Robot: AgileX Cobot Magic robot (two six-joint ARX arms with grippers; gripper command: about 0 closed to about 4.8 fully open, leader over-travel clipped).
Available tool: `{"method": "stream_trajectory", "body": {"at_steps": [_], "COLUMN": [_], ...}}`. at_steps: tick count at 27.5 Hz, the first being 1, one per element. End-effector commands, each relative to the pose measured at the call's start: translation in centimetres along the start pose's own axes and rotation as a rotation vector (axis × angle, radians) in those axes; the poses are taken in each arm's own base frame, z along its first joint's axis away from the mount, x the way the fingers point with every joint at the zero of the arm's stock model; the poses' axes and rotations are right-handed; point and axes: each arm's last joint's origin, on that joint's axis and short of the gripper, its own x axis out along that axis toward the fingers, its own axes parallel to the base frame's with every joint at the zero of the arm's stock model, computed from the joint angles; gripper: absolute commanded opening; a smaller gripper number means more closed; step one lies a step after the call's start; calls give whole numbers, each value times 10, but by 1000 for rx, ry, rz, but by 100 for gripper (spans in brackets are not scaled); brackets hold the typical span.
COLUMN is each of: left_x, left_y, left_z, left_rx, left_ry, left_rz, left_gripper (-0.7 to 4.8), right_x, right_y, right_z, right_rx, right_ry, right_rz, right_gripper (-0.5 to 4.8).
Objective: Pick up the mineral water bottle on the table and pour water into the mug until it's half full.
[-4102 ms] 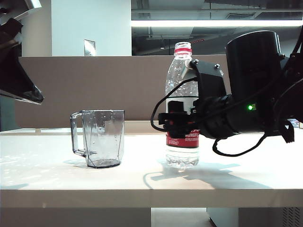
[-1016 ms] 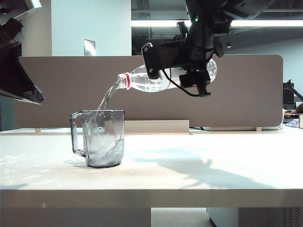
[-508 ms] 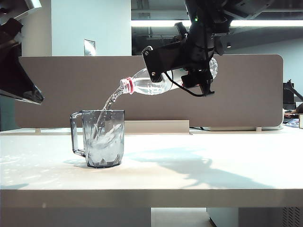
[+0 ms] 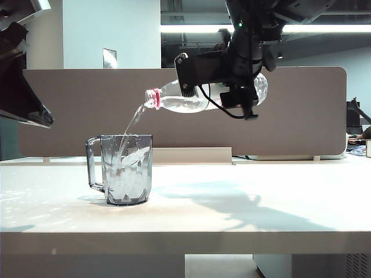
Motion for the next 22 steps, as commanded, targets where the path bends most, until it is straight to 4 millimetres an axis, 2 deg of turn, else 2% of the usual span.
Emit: {"method": "stream_trajectory", "body": {"at_steps": [1, 5, 13, 20, 22], "left_x": [-1, -1, -1, -1, -1], "left_y": [0, 0, 0, 0, 0], "left_z": [2, 2, 2, 2, 2], "left_rx": [0, 0, 0, 0, 0], "left_ry": [-16, -17, -16, -17, -17], "left_rz": [-3, -4, -3, -3, -3], "left_gripper": [-1, -1, -1, -1, -1], "right_x": [-4, -5, -7, -13, -17], "right_y": [-4, -2, 0, 36, 50], "right_z": [4, 8, 14, 13, 10], "right_rx": [236, 435, 978, 1210, 1325], "right_ry": [-43, -133, -279, -448, -490], "right_rz": [6, 49, 155, 143, 119], "right_gripper": [233, 233, 233, 234, 234]}}
